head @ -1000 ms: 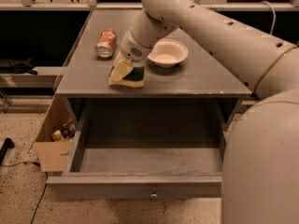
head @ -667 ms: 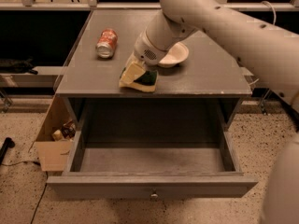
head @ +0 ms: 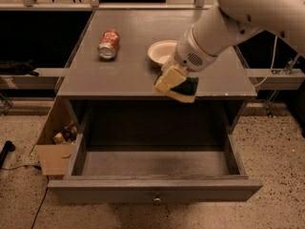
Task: Place sponge into top drawer
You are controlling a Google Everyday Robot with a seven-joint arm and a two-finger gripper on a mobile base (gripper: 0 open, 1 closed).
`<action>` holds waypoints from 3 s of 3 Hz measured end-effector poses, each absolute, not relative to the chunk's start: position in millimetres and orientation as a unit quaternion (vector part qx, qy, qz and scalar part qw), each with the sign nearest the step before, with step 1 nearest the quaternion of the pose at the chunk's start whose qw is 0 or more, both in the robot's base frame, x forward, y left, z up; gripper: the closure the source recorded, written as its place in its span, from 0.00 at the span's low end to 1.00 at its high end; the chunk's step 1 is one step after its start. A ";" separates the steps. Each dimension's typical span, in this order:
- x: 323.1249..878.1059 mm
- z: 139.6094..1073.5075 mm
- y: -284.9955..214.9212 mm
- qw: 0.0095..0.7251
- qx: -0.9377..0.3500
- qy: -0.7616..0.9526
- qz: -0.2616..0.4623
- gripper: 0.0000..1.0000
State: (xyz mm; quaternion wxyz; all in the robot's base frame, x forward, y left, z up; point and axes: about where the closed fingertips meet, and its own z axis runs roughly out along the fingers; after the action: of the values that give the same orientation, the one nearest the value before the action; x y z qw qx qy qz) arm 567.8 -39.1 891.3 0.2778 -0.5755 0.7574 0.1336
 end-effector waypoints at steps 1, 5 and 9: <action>535.7 884.7 -68.3 0.255 -0.565 0.773 0.137 1.00; 495.8 781.1 -56.2 0.235 -0.485 0.808 0.237 1.00; 442.5 715.7 -60.8 0.248 -0.460 0.811 0.264 1.00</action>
Offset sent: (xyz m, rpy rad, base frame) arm -0.0268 -0.0244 -0.0055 -0.0162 0.0407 -0.0213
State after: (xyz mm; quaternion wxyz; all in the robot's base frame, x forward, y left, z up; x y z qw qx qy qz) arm 442.5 -60.8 715.7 0.2483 -0.4595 0.8108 0.2640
